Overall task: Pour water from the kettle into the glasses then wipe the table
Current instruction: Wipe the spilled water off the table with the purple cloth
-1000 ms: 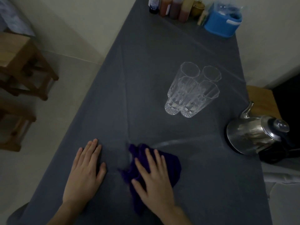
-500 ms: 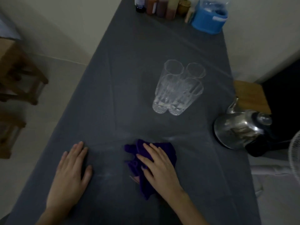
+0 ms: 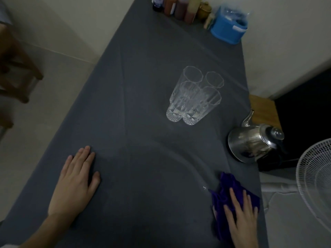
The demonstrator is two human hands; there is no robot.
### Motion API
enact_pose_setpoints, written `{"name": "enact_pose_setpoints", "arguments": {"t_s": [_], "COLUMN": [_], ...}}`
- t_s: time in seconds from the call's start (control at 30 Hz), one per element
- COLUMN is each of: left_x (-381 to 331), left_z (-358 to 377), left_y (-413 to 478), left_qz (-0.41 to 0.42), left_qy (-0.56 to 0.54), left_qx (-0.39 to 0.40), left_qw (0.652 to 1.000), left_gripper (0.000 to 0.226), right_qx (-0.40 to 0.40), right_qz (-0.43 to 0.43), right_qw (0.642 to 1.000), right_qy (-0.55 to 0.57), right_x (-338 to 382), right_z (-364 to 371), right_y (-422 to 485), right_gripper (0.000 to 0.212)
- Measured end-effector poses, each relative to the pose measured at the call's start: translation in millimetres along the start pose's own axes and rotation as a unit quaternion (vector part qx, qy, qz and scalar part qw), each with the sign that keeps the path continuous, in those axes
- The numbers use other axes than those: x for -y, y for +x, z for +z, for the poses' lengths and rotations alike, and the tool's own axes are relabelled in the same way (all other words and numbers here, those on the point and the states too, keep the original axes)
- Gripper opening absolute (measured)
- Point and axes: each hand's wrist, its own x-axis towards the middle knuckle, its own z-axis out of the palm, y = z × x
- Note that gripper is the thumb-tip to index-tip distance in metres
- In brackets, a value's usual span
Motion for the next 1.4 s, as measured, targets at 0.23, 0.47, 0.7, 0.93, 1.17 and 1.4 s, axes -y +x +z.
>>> {"name": "enact_pose_setpoints", "arguments": {"t_s": [0.23, 0.47, 0.7, 0.93, 1.17, 1.4], "left_x": [-1, -1, -2, 1, 0, -2], "left_z": [0, 1, 0, -2, -3, -4], "left_y": [-1, -2, 0, -1, -1, -1], "left_qz": [0.000, -0.001, -0.005, -0.005, -0.006, -0.008], "left_qy": [-0.002, 0.001, 0.000, 0.000, -0.004, 0.006], "left_qx": [-0.003, 0.002, 0.007, 0.013, 0.019, 0.009], "left_qw": [1.000, 1.000, 1.000, 1.000, 1.000, 1.000], "left_gripper": [0.061, 0.061, 0.060, 0.060, 0.062, 0.062], "right_qx": [-0.064, -0.099, -0.092, -0.005, 0.056, 0.076], "right_qz": [-0.051, -0.141, -0.211, -0.422, -0.529, -0.457], "right_qw": [0.990, 0.982, 0.970, 0.906, 0.846, 0.882], "right_qy": [0.112, 0.081, 0.074, 0.045, 0.038, 0.086], "right_x": [54, 130, 194, 264, 245, 126], "right_z": [9, 17, 26, 36, 39, 19], "right_y": [23, 62, 82, 75, 40, 17], "right_gripper": [0.064, 0.050, 0.047, 0.041, 0.037, 0.042]}}
